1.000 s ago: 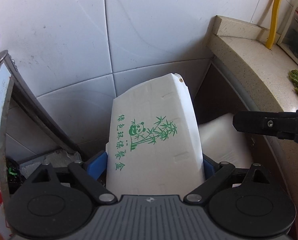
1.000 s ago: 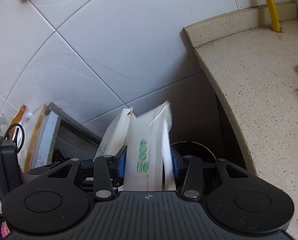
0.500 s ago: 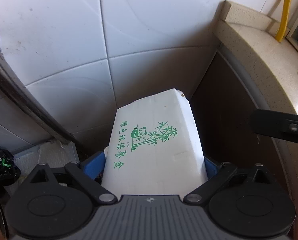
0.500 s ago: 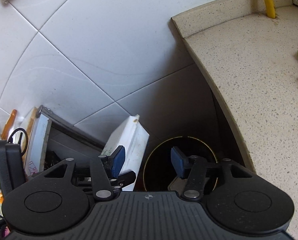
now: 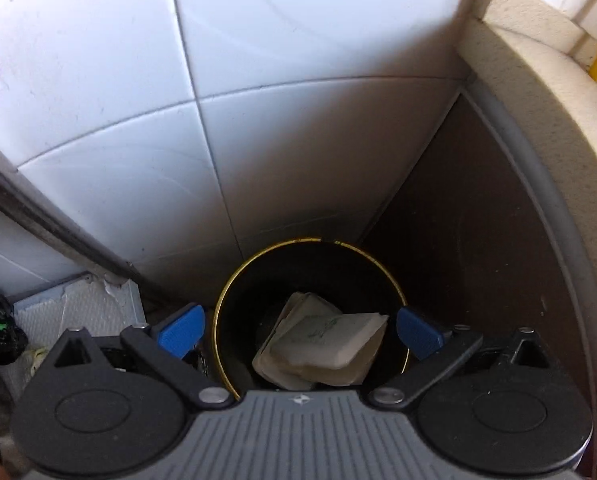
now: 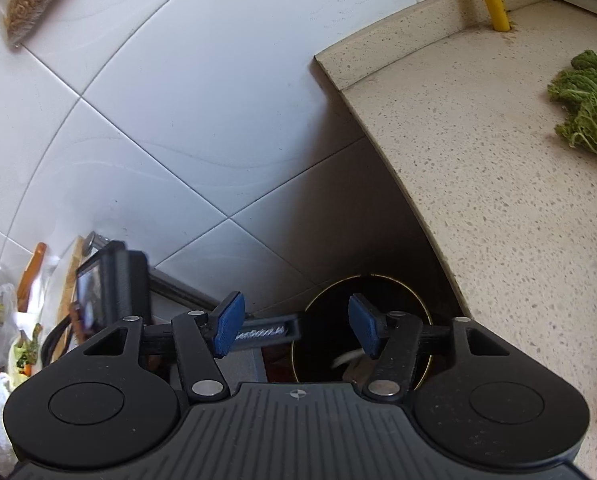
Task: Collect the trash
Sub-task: 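Open both grippers over the trash bin to drop the foam boxes, then move both grippers up to the counter toward the cabbage leaves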
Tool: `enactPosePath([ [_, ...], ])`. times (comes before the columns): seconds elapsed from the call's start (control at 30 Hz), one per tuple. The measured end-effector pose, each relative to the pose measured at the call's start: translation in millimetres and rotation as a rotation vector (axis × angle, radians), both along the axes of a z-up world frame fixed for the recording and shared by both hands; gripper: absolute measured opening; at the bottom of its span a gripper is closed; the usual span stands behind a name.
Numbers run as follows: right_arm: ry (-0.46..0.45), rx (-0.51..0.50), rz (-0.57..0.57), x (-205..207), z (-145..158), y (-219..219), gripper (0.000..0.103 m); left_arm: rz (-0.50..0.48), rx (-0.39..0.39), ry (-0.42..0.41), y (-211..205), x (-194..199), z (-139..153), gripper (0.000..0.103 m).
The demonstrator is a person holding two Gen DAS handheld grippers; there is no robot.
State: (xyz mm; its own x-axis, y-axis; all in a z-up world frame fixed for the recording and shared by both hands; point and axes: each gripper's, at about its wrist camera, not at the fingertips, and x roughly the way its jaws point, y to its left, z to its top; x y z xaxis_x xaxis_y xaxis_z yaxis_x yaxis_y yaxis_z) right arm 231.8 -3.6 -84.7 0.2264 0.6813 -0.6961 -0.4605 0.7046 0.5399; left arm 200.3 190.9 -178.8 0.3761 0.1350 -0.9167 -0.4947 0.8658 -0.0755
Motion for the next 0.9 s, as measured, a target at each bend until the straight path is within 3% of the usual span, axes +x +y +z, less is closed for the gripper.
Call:
enactPosePath([
  [0.2, -0.037, 0.034, -0.012, -8.5, 16.1, -14.5, 0.068, -0.009, -0.009, -0.051, 0.8, -6.6, 22.8, 0.101],
  [0.4, -0.118, 0.063, -0.036, -20.2, 43.2, -33.5, 0.074, -0.069, 0.059, -0.137, -9.5, -10.6, 59.6, 0.101],
  [0.63, -0.224, 0.103, -0.128, -39.4, 70.9, -70.3, 0.090, -0.152, 0.071, -0.196, -28.1, -10.1, 95.6, 0.101],
  [0.77, -0.310, 0.103, -0.222, -55.5, 79.5, -94.9, 0.094, -0.186, 0.036, -0.250, -38.4, -14.2, 110.2, 0.101],
  [0.9, -0.458, 0.040, -0.325, -87.1, 87.5, -112.0, 0.103, -0.219, 0.086, -0.317, -64.2, -22.2, 129.6, 0.101],
])
